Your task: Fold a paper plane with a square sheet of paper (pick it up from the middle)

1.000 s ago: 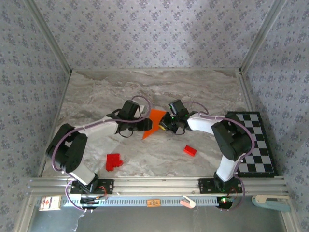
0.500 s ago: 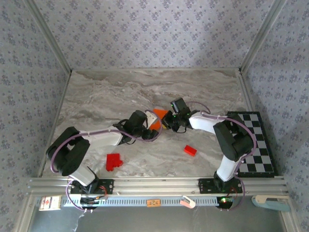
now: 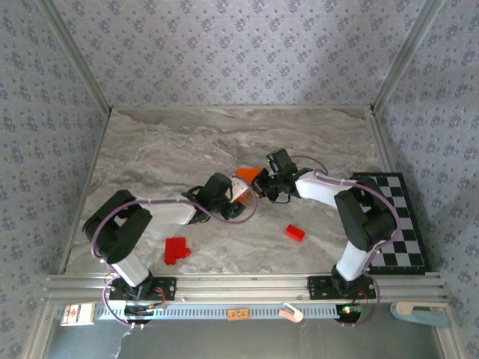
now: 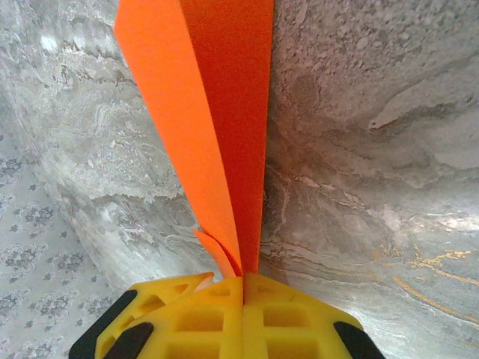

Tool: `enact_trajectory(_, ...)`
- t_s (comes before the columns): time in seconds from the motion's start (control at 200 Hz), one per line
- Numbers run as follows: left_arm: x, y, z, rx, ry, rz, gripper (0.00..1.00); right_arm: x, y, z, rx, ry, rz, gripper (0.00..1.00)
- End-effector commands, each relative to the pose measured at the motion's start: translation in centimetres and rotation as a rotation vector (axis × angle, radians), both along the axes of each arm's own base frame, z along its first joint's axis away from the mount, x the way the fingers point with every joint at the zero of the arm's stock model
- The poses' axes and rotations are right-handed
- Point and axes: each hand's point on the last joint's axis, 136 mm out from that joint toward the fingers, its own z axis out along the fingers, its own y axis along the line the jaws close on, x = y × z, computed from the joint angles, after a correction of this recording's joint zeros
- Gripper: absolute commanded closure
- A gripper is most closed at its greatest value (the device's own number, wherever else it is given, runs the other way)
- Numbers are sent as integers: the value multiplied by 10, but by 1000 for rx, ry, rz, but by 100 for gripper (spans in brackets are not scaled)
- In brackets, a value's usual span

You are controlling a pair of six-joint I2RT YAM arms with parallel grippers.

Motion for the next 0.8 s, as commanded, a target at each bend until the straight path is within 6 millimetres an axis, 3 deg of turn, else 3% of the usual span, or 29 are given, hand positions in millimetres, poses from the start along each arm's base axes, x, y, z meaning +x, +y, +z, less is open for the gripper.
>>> enact_trajectory(0.0, 3, -11, 5, -22, -40, -49, 49, 2, 0, 14, 20, 8, -9, 98)
enact_trajectory(0.45, -1, -13, -3, -27, -20, -78, 68, 0, 0, 10, 18, 25, -9, 97)
enact_trajectory(0.8, 1, -10, -8, -20, -14, -73, 65, -1, -1, 10, 15, 30, -14, 97)
